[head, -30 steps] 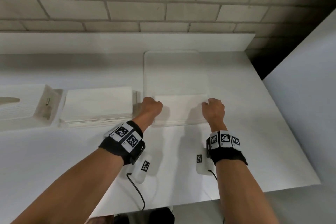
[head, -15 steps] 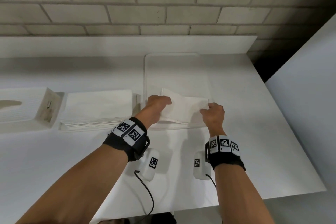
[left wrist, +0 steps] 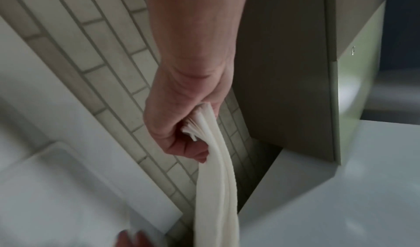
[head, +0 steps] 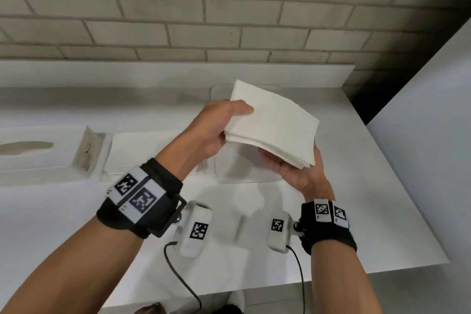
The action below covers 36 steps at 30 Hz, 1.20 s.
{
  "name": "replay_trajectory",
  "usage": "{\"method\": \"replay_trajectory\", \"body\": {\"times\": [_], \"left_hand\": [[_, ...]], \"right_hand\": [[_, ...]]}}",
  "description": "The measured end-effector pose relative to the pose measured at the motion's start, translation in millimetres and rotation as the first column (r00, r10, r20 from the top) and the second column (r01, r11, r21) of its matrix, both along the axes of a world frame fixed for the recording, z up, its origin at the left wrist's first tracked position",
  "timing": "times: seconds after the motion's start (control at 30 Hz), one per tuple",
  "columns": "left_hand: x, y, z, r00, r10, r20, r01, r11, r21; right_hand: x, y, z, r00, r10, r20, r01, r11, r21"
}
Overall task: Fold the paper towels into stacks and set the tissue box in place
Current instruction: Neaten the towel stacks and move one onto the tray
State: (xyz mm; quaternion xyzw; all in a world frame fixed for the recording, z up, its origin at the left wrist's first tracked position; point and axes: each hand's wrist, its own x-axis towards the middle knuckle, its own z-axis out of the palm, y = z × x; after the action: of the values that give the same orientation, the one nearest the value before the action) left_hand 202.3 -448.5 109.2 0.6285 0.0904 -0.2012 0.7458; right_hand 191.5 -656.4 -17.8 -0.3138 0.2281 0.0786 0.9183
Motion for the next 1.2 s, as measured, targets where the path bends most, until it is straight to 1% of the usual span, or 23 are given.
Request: {"method": "replay_trajectory", "body": {"times": [0.03, 0.1, 0.17, 0.23, 0.3, 0.37, 0.4, 0.47, 0.53, 0.57, 0.6, 0.63, 0.7, 0.73, 0.8, 0.83, 0.87, 0.93, 1.03, 1.1, 1.2], "left_hand": [[-4.6, 12.4, -4.0, 1.000, 0.025, -0.010, -0.025, 1.000, 0.014], [-16.6, 39.9, -19.0, 0.996, 0.084, -0.040, -0.081, 0.995, 0.053], [-32.7, 70.4, -39.3, 0.987, 0.132, -0.088, -0.121, 0.986, 0.115], [-52.1, 104.5, -57.3, 0.980, 0.147, -0.137, -0.127, 0.981, 0.148], [-72.5, 140.5, -70.8, 0.968, 0.166, -0.187, -0.148, 0.983, 0.108], [-91.7, 176.3, -82.9, 0.946, 0.196, -0.260, -0.192, 0.981, 0.039], [-99.7, 191.9, -89.3, 0.932, 0.206, -0.297, -0.214, 0.977, 0.006], [-109.8, 217.2, -103.8, 0.902, 0.216, -0.374, -0.241, 0.970, -0.021], [-114.5, 235.1, -115.9, 0.879, 0.219, -0.423, -0.247, 0.969, -0.013], [-115.3, 242.1, -121.1, 0.880, 0.220, -0.422, -0.240, 0.971, 0.005], [-115.1, 248.1, -126.6, 0.891, 0.222, -0.396, -0.225, 0.974, 0.038], [-114.2, 253.3, -131.8, 0.912, 0.230, -0.340, -0.208, 0.973, 0.101], [-114.1, 259.8, -139.8, 0.953, 0.255, -0.165, -0.207, 0.942, 0.264], [-116.1, 260.7, -141.9, 0.960, 0.266, -0.086, -0.227, 0.921, 0.318], [-121.8, 260.5, -146.9, 0.966, 0.256, 0.029, -0.251, 0.908, 0.335], [-124.8, 260.1, -149.8, 0.969, 0.239, 0.065, -0.247, 0.911, 0.329], [-127.9, 260.0, -152.5, 0.972, 0.218, 0.091, -0.236, 0.915, 0.327], [-132.0, 261.0, -158.0, 0.977, 0.176, 0.124, -0.208, 0.918, 0.337], [-133.8, 262.5, -162.4, 0.977, 0.142, 0.159, -0.192, 0.912, 0.364], [-134.2, 263.6, -163.5, 0.978, 0.125, 0.167, -0.181, 0.910, 0.374], [-135.0, 264.3, -167.6, 0.981, 0.106, 0.161, -0.157, 0.925, 0.346]], "right_hand": [[-6.3, 5.0, 7.4, 0.999, 0.026, 0.028, -0.027, 0.999, 0.027], [-18.7, 18.9, 19.8, 0.987, 0.157, 0.031, -0.158, 0.987, 0.026], [-31.0, 41.4, 27.8, 0.955, 0.295, -0.005, -0.295, 0.951, -0.092], [-42.9, 68.8, 24.7, 0.922, 0.382, -0.061, -0.385, 0.894, -0.231], [-53.7, 98.0, 15.6, 0.877, 0.468, -0.111, -0.478, 0.820, -0.315], [-62.1, 127.7, 5.6, 0.825, 0.546, -0.149, -0.560, 0.751, -0.350], [-65.0, 141.6, 1.8, 0.806, 0.569, -0.167, -0.587, 0.727, -0.357], [-68.1, 166.3, -4.9, 0.790, 0.586, -0.181, -0.608, 0.709, -0.357], [-70.1, 184.3, -10.8, 0.774, 0.609, -0.175, -0.624, 0.687, -0.372], [-71.1, 191.0, -13.6, 0.763, 0.620, -0.179, -0.633, 0.665, -0.396], [-72.3, 196.1, -16.6, 0.755, 0.627, -0.191, -0.637, 0.635, -0.437], [-74.4, 200.5, -19.1, 0.750, 0.630, -0.201, -0.632, 0.595, -0.496], [-79.2, 206.9, -22.1, 0.762, 0.613, -0.208, -0.577, 0.498, -0.647], [-82.1, 209.2, -22.4, 0.781, 0.594, -0.194, -0.531, 0.467, -0.707], [-86.7, 210.8, -24.7, 0.820, 0.556, -0.135, -0.450, 0.481, -0.753], [-89.2, 210.4, -26.0, 0.824, 0.557, -0.105, -0.430, 0.493, -0.756], [-91.5, 210.1, -27.7, 0.814, 0.574, -0.085, -0.424, 0.488, -0.763], [-96.0, 208.8, -32.0, 0.787, 0.613, -0.065, -0.415, 0.450, -0.791], [-98.6, 205.5, -37.6, 0.786, 0.615, -0.064, -0.394, 0.418, -0.819], [-98.5, 203.5, -38.9, 0.783, 0.619, -0.065, -0.383, 0.396, -0.835], [-98.4, 202.3, -37.9, 0.768, 0.636, -0.074, -0.384, 0.365, -0.848]]}}
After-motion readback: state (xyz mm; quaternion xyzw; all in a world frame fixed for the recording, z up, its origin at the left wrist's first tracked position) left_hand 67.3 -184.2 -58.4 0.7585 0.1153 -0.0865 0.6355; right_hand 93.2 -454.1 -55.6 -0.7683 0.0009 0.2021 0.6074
